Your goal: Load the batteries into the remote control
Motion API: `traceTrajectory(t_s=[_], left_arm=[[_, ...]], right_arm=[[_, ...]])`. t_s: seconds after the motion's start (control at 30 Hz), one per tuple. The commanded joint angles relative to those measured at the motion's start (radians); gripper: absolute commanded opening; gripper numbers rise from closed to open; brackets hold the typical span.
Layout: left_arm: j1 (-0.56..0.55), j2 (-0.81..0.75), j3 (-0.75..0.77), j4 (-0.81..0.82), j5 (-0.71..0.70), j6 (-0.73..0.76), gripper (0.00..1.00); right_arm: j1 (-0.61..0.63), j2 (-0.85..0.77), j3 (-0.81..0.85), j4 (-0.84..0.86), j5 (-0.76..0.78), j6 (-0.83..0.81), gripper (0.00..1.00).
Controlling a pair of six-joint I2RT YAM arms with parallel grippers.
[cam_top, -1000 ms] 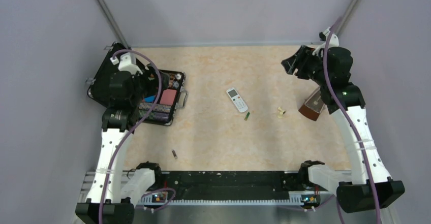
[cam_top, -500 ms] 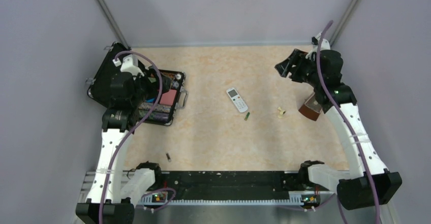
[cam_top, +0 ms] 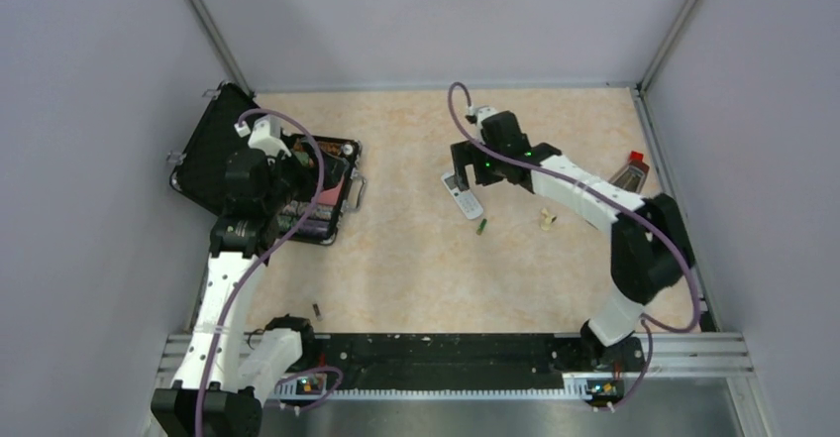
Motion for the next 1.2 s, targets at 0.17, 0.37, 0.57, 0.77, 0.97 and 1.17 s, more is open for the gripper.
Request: traceTrajectory(t_s=[0.17, 0.37, 0.57, 0.77, 0.97, 1.17], left_arm=[[0.001, 0.005, -0.021, 0.082, -0.039, -0.039, 0.97], [0.002, 0.001, -0.017, 0.006, -0.192, -0.048, 0.97], [0.001, -0.004, -0.008, -0.078, -0.24, -0.07, 0.95], [0.001, -0.028, 0.01, -0.222, -0.367, -0.093, 0.94], [0.001, -0.043, 0.008, -0.35, -0.498, -0.155, 0.93], [0.001, -0.022, 0.005, -0.456, -0.601, -0.225, 0.93]], right_arm=[[0.047, 0.275, 0.141, 0.012, 0.086, -0.115, 0.91], [0.062, 0.25, 0.104, 0.055, 0.094, -0.099, 0.91], [0.07, 0.243, 0.109, 0.059, 0.073, -0.082, 0.91], [0.099, 0.26, 0.112, 0.065, 0.068, -0.084, 0.91], [0.108, 0.283, 0.104, 0.066, 0.071, -0.076, 0.91], [0.111, 0.301, 0.089, 0.068, 0.072, -0.075, 0.91]])
